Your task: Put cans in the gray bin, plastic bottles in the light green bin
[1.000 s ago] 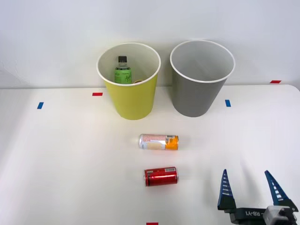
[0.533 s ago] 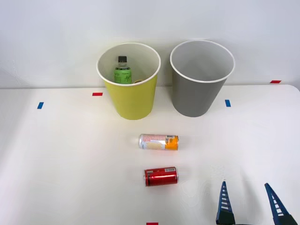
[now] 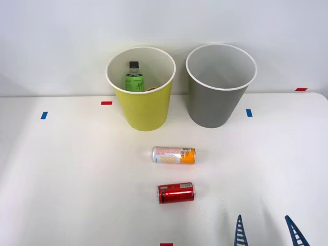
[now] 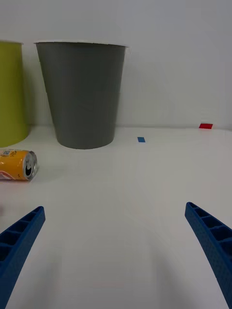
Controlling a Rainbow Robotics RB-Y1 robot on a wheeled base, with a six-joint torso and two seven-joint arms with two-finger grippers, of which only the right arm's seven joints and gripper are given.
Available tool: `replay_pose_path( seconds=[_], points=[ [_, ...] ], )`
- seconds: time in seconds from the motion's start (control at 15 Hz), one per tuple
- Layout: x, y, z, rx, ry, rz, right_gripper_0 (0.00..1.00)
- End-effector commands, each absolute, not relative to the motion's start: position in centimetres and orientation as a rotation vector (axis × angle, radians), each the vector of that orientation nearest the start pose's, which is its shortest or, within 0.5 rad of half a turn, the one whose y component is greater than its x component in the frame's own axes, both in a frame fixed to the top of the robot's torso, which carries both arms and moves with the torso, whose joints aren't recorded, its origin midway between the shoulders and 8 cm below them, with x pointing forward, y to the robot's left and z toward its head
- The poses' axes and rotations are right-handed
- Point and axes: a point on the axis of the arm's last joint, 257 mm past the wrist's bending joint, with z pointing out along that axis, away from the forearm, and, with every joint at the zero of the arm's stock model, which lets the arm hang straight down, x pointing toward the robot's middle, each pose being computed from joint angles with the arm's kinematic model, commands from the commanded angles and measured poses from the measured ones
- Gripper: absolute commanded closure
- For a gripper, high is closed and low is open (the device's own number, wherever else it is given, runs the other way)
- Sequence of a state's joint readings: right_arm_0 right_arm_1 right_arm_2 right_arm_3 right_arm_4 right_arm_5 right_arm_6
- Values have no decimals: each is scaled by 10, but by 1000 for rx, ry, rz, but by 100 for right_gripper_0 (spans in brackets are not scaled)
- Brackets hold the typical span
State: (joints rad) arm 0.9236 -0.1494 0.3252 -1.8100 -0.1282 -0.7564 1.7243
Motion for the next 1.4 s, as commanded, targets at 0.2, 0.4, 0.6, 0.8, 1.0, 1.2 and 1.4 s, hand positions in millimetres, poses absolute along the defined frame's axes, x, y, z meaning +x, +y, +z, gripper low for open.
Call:
replay_pose_path(
  seconds=[0.2, 0.4, 0.6, 0.8, 1.0, 1.2, 1.4],
  points=[
    [239, -222, -277, 92, 1492, -17, 0],
    [239, -222, -277, 92, 1492, -17, 0],
    [239, -222, -277, 92, 1492, -17, 0],
    [239, -222, -277, 92, 1492, -17, 0],
    [239, -222, -277, 92, 1492, -17, 0],
    [239, -222, -277, 92, 1492, -17, 0],
    [239, -222, -277, 92, 1492, -17, 0]
  ],
)
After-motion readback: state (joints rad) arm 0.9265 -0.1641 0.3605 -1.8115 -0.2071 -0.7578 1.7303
